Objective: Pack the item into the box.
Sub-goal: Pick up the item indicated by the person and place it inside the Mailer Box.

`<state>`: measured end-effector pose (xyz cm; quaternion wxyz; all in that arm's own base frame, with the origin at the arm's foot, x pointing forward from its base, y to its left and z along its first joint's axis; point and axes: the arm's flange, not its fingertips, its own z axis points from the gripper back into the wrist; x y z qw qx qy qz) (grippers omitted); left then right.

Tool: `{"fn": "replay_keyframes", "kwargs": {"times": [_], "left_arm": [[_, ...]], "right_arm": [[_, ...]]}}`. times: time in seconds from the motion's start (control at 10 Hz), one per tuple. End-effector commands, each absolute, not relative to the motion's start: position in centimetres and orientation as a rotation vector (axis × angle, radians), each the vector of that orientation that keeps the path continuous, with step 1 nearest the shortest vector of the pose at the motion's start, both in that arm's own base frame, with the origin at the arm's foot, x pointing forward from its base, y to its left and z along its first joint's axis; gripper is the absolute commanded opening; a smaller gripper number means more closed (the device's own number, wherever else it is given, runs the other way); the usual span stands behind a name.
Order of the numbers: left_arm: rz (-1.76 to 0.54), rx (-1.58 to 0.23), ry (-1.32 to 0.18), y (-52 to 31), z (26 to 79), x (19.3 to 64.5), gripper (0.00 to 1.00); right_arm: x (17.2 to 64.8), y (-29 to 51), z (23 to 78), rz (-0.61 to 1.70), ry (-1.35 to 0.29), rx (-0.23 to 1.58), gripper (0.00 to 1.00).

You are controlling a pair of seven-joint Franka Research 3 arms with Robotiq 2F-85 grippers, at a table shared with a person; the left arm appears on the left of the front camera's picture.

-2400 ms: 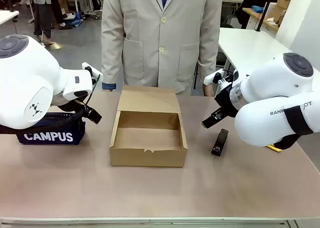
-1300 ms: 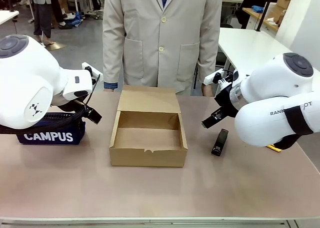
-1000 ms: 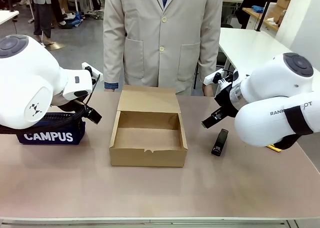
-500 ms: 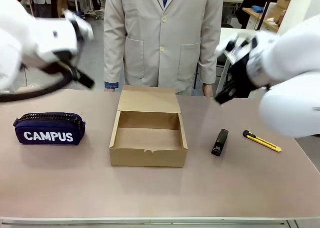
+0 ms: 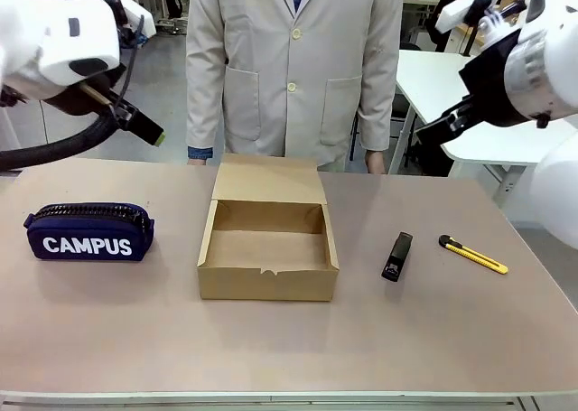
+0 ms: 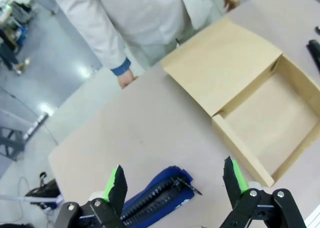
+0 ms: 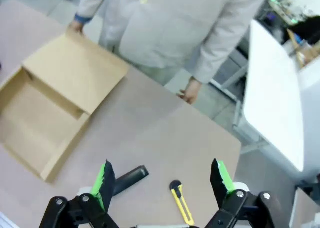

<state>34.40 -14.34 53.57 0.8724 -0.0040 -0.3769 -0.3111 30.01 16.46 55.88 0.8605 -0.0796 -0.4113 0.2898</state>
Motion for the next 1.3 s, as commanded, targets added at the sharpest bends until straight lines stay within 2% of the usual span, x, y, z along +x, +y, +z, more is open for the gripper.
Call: {"fn": "replay_keyframes", "kwargs": {"times": [0.0,0.1,0.2,0.3,0.4,0.6,0.8,0.9,1.0,1.1,1.2], "left_arm": [[-0.663,-0.107,-0.725,-12.4,57.3,31.7,1.0],[-0.567,-0.173,-0.612,-9.6,58.7,31.7,1.0],[-0.437,-0.163,-0.452,-7.2,58.5,31.7,1.0],[-0.399,-0.279,-0.339,-4.5,57.7,31.8,1.0],[-0.325,-0.381,-0.271,-1.3,56.7,31.8,1.0],[-0.153,-0.853,-0.339,7.6,55.3,31.0,1.0],[0.147,-1.126,-0.621,15.1,52.7,29.1,1.0],[0.267,-1.226,-0.797,17.7,51.5,28.1,1.0],[0.323,-1.253,-0.881,18.1,50.8,27.6,1.0],[0.34,-1.209,-0.868,17.2,50.9,28.8,1.0],[0.188,-1.057,-0.56,20.2,51.8,26.6,1.0]], "right_arm": [[30.4,13.8,55.5,0.81,-0.75,-0.026,1.0],[30.6,9.9,56.1,0.754,-0.471,0.162,1.0],[31.1,6.2,56.7,0.703,-0.442,0.416,1.0],[32.0,3.1,56.8,0.433,-0.376,0.594,1.0],[31.8,-0.8,57.6,0.365,-0.372,0.907,1.0],[29.8,-8.9,58.4,0.176,-0.573,1.29,1.0],[28.3,-13.8,57.4,-0.004,-0.627,1.372,1.0],[27.9,-14.9,56.5,-0.055,-0.625,1.348,1.0],[27.9,-15.3,55.5,-0.062,-0.594,1.339,1.0],[28.2,-15.2,54.7,-0.089,-0.579,1.328,1.0],[27.3,-17.6,56.3,0.062,-0.596,1.31,1.0]]}}
